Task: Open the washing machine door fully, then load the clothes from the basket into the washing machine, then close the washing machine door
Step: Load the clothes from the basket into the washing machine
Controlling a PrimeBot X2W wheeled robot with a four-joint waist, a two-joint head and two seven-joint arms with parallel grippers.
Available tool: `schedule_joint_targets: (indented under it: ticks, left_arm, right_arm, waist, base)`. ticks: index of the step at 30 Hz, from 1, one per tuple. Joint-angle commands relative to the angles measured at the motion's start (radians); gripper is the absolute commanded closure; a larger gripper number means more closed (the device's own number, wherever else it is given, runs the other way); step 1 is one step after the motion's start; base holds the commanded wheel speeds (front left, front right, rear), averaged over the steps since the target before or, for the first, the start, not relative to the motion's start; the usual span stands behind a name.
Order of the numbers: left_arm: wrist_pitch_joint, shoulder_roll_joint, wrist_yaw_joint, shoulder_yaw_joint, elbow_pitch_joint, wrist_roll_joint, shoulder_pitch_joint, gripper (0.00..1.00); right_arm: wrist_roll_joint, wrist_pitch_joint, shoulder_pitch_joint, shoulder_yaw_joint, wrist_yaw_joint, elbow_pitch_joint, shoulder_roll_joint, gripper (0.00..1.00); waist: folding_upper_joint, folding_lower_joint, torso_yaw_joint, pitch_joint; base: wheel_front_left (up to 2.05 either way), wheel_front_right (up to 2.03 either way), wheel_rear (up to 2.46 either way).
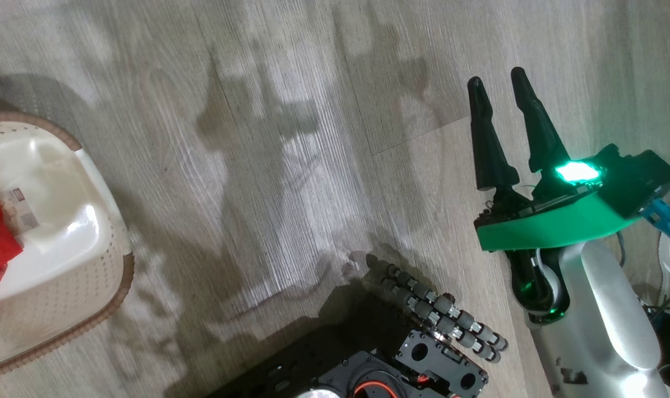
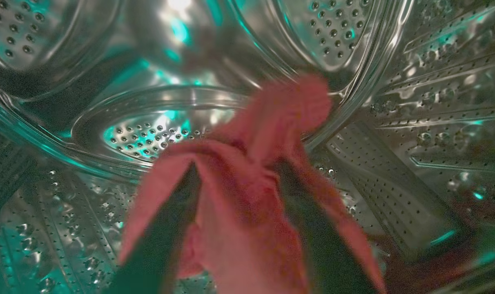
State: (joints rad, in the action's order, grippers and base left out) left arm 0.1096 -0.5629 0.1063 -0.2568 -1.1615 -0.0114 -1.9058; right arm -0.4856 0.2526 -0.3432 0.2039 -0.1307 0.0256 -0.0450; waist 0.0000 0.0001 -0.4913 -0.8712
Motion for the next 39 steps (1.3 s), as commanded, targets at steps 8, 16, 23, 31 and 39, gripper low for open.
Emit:
schedule_joint_targets:
  ticks: [8, 16, 23, 31, 39]
  left_arm:
    - [0.044, -0.007, -0.010, -0.021, -0.029, 0.010, -0.041, 0.00]
    - [0.101, 0.029, -0.007, -0.002, -0.070, 0.063, 0.019, 0.00]
    - [0.140, 0.078, 0.014, 0.012, -0.078, 0.126, 0.131, 0.00]
    - [0.151, 0.148, 0.022, 0.025, -0.026, 0.199, 0.311, 0.00]
    - [0.152, 0.208, 0.024, 0.038, 0.162, 0.250, 0.577, 0.00]
  right_arm:
    - [-0.003, 0.009, 0.017, 0.008, 0.000, -0.018, -0.005, 0.00]
    - [0.027, 0.009, 0.019, -0.017, 0.000, -0.016, -0.005, 0.00]
    - [0.073, 0.009, 0.024, -0.060, 0.000, -0.029, -0.005, 0.00]
    - [0.148, 0.009, 0.042, -0.102, 0.000, -0.030, -0.005, 0.00]
    - [0.213, 0.009, 0.062, -0.133, 0.000, -0.026, -0.005, 0.00]
  waist:
    - [0.0000, -0.0001, 0.015, 0.016]
    - [0.0000, -0.0001, 0.061, 0.057]
    - [0.0000, -0.0001, 0.124, 0.116]
    - [0.0000, -0.0001, 0.218, 0.215]
    - [0.0000, -0.0001, 0.310, 0.335]
  base:
    - [0.00, 0.00, 0.00]
    - [0.00, 0.00, 0.00]
    - [0.00, 0.00, 0.00]
    - [0.00, 0.00, 0.00]
    - [0.00, 0.00, 0.00]
